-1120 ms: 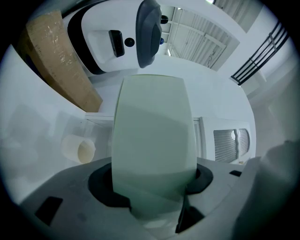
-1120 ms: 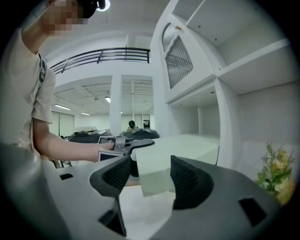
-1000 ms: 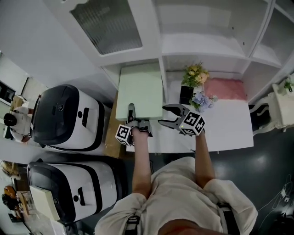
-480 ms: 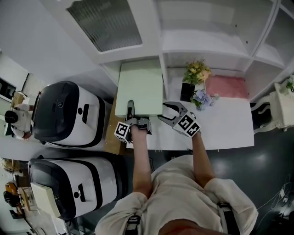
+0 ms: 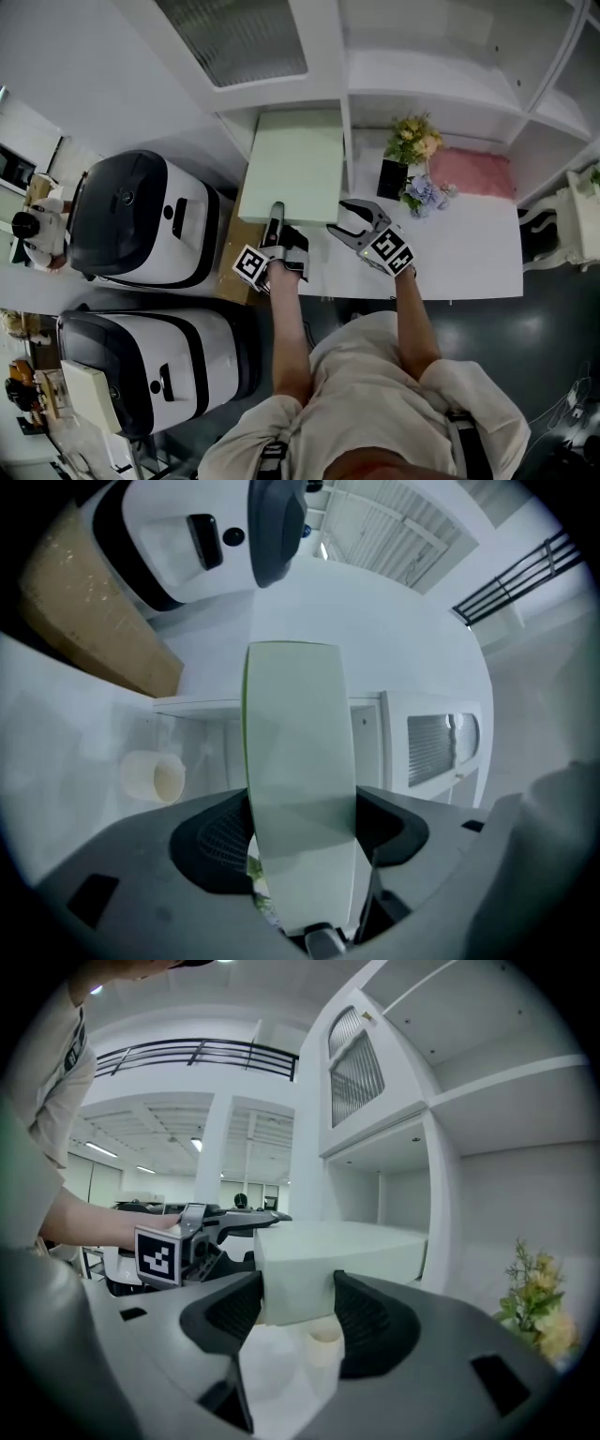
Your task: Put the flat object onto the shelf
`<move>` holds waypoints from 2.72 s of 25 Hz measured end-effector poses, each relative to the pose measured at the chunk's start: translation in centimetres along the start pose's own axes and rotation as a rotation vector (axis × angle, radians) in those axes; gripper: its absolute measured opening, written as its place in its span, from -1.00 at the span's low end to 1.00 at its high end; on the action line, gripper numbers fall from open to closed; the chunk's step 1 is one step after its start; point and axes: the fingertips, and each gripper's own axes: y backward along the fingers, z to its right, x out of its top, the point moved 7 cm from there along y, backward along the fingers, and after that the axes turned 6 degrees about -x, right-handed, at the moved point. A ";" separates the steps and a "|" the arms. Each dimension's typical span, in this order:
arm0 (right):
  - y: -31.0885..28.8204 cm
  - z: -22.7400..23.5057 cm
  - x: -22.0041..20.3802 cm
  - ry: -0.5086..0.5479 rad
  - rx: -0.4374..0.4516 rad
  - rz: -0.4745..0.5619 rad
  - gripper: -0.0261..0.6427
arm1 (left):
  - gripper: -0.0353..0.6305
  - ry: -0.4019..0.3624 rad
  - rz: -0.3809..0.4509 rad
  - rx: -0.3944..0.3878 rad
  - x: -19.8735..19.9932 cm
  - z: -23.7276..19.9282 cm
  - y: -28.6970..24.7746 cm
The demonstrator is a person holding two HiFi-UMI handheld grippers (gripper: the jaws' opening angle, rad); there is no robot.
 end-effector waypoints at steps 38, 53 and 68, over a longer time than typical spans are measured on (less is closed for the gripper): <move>-0.1 0.6 -0.7 -0.082 -0.092 0.030 -0.17 | -0.08 -1.128 -0.403 0.155 0.6 4.8 1.6; -0.5 1.8 -0.8 -0.086 -0.106 0.030 -0.21 | -0.82 -1.267 -0.362 0.243 0.3 4.3 0.0; -1.4 3.2 -0.9 -0.116 -0.185 0.027 -0.30 | -0.83 -1.235 -0.357 0.245 0.2 3.6 -0.6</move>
